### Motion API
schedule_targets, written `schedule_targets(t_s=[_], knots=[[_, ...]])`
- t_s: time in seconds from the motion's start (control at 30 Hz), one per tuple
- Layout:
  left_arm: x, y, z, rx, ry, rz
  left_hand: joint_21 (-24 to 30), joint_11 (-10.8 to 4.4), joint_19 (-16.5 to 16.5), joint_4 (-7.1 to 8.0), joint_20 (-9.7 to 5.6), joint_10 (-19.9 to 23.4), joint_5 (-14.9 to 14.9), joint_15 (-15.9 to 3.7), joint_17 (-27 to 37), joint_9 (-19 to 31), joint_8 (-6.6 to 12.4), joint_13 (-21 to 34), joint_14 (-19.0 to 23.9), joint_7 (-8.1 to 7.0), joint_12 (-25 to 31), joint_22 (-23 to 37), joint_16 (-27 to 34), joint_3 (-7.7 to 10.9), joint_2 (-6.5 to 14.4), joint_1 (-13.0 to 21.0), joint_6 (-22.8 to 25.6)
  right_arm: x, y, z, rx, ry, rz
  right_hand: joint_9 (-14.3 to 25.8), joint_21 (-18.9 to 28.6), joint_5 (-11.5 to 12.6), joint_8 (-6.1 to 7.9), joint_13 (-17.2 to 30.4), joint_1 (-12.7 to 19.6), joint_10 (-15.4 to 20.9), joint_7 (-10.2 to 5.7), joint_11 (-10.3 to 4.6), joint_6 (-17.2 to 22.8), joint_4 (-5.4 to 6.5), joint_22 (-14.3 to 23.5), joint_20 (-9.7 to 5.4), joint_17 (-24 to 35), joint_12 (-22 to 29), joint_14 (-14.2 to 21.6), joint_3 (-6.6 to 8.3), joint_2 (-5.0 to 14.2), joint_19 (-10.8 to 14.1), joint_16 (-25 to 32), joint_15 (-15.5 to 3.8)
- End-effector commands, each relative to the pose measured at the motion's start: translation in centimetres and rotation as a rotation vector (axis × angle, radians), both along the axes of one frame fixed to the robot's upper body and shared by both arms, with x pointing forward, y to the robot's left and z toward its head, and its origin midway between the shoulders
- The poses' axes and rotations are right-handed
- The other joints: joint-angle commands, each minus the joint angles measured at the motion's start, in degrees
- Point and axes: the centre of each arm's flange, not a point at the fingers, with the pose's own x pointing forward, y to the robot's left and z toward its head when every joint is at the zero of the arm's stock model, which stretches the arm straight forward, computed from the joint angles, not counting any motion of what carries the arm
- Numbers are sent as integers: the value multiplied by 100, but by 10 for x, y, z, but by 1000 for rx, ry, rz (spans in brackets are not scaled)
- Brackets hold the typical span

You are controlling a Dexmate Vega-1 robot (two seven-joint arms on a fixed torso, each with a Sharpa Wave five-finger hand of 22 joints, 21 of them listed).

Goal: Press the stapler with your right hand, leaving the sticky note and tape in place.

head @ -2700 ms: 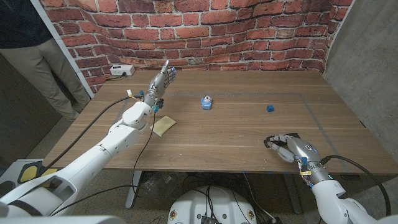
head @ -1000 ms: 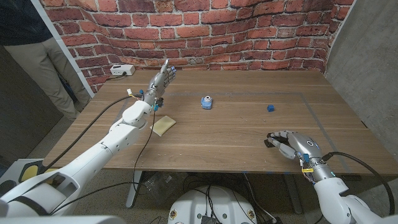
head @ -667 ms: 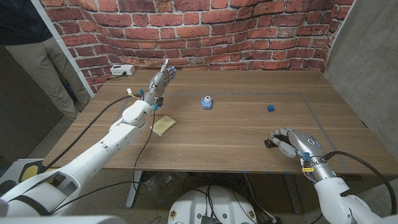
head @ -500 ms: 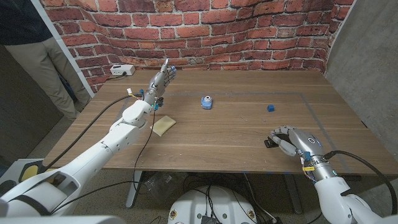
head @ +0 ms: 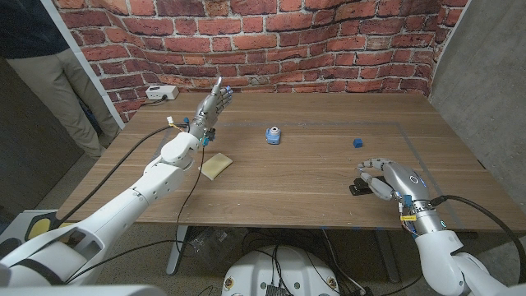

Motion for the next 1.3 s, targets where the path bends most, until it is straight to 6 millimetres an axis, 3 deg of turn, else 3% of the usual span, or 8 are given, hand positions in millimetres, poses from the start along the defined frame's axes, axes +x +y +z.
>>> schedule_targets(t_s=[0.03, 0.5, 1.03, 1.3], knots=[[-1, -5, 0, 12, -2, -32, 1, -3, 24, 23, -1, 50, -6, 9, 34, 16, -11, 25, 55, -4, -9, 6, -27, -26, 28, 33, 34, 0, 0, 17, 49, -49, 46, 19, -34, -24, -76, 13, -44, -99, 65, 34, -161, 41, -1, -90, 19, -45, -99, -19, -82, -33, -31, -51], [-4, -2, -2, 5, -10, -48, -33, 63, -55, 21, -24, -4, -3, 42, 34, 17, -34, 26, -7, 56, -31, 5, -50, -36, 48, 51, -26, 0, 4, 38, 142, -139, 116, 29, -31, -16, -194, 20, -119, -134, 251, 81, -497, 52, -2, -98, 20, -61, -82, -54, -155, 6, -5, -59], [-17, 5, 0, 1, -37, -21, -6, 21, 12, 23, 12, 47, -4, 20, 34, 17, -8, 26, 59, -5, -11, 6, -22, -59, 53, 58, 37, 15, 0, 52, 288, -191, 285, 34, -37, -17, -213, 22, -199, -134, 377, 147, -621, 73, -3, -78, 22, -61, -55, -95, -211, 14, 9, -5], [-20, 4, 2, 11, -44, -29, -5, 37, 16, 23, 11, 49, -5, 26, 34, 17, -9, 26, 65, -7, -11, 6, -21, -67, 51, 58, 38, 24, -6, 66, 403, -123, 378, 38, -54, -23, -233, 24, -293, -165, 462, 221, -760, 112, -1, -28, 28, -71, -103, -136, -235, -9, -3, 91]])
